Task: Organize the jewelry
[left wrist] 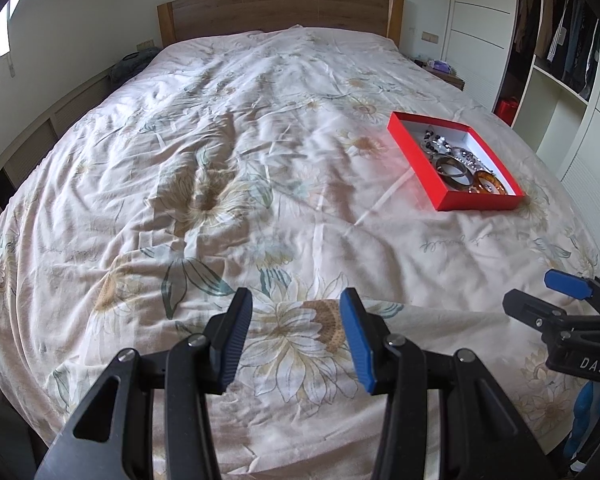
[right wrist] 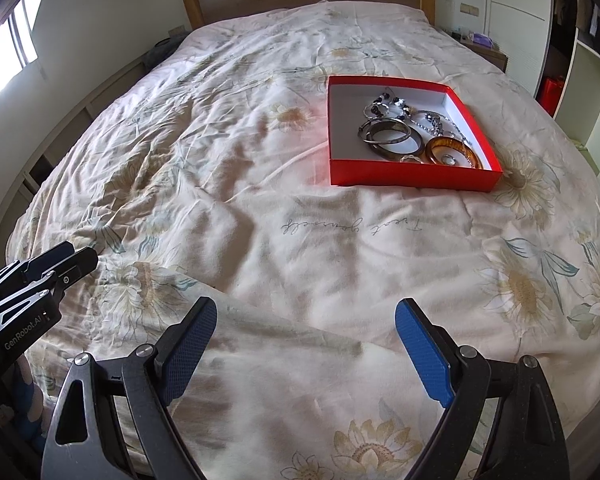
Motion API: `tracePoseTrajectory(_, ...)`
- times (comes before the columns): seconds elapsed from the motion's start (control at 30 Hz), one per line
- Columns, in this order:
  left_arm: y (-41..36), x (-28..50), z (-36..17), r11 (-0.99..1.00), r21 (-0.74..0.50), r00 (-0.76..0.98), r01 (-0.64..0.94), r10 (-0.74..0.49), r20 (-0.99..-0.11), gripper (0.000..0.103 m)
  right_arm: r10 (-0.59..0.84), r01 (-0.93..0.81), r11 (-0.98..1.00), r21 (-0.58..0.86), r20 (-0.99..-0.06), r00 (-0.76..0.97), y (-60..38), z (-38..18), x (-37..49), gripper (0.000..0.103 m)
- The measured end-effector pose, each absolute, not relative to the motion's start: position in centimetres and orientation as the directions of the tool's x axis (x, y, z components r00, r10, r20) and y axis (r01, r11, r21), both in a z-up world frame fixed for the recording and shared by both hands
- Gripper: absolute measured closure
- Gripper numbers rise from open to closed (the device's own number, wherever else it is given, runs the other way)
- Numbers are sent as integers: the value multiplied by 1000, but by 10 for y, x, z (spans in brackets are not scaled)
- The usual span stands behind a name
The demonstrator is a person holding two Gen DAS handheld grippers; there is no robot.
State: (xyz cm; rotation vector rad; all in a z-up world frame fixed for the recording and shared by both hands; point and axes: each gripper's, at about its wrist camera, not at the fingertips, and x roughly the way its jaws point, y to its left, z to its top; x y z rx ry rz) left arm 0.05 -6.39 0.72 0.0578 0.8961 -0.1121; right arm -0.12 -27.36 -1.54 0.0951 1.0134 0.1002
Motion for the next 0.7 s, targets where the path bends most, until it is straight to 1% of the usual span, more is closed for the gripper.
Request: tracePoseTrajectory(0.7,-64,2,9,992,12,617,122,-67,-784,59,123,-32,992,125,-840,528,-276,-16,-1,13)
